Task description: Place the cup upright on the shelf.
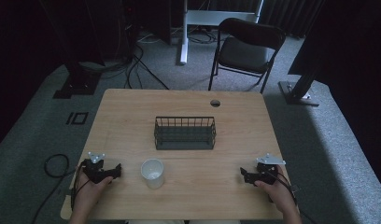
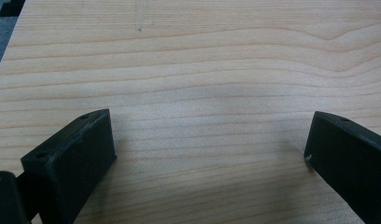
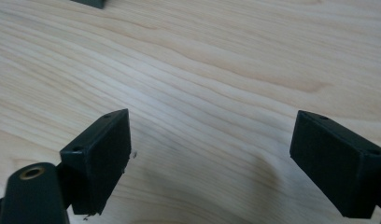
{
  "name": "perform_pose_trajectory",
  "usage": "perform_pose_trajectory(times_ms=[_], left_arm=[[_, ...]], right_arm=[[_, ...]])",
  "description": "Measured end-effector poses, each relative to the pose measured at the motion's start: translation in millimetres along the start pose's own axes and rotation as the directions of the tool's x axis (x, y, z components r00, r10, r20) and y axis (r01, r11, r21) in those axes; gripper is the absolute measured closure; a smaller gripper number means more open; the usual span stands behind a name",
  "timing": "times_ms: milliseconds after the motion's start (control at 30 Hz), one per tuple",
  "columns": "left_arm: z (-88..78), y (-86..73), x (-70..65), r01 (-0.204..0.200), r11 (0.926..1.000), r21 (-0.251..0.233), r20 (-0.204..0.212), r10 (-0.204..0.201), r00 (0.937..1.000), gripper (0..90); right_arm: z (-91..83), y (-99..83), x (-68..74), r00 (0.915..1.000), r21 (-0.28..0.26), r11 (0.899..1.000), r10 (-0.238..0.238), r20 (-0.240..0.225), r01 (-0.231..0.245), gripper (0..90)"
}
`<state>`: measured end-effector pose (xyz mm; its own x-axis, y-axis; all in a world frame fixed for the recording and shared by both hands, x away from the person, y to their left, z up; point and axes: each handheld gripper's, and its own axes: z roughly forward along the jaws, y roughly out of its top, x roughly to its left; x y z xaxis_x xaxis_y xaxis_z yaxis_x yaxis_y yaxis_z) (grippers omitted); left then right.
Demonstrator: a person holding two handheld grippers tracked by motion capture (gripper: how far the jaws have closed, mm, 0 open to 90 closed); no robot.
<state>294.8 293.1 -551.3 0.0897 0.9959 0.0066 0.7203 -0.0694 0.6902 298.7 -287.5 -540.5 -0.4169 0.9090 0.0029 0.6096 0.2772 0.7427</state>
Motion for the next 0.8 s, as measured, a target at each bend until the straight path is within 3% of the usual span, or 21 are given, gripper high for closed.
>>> perform_pose_trajectory(times_ms=[400,667,800], left_arm=[[0.1,0.0,-0.1,0.002,1.0,-0.001,0.0,-0.002,1.0,2.0],[0.0,0.0,0.0,0.0,1.0,0.0,0.0,0.0,1.0,2.0],[0.0,0.0,0.0,0.0,1.0,0.0,0.0,0.0,1.0,2.0]], right_arm=[[-0.6,14.0,22.5,0.9957,-0.044,0.998,-0.048,-0.079,0.045,12.1],[-5.2,24.8,40.1,0.9887,-0.086,0.993,-0.088,-0.121,0.078,12.1],[-5.5,29.4,50.0,0.9813,-0.095,0.99,-0.118,-0.152,0.104,12.2]])
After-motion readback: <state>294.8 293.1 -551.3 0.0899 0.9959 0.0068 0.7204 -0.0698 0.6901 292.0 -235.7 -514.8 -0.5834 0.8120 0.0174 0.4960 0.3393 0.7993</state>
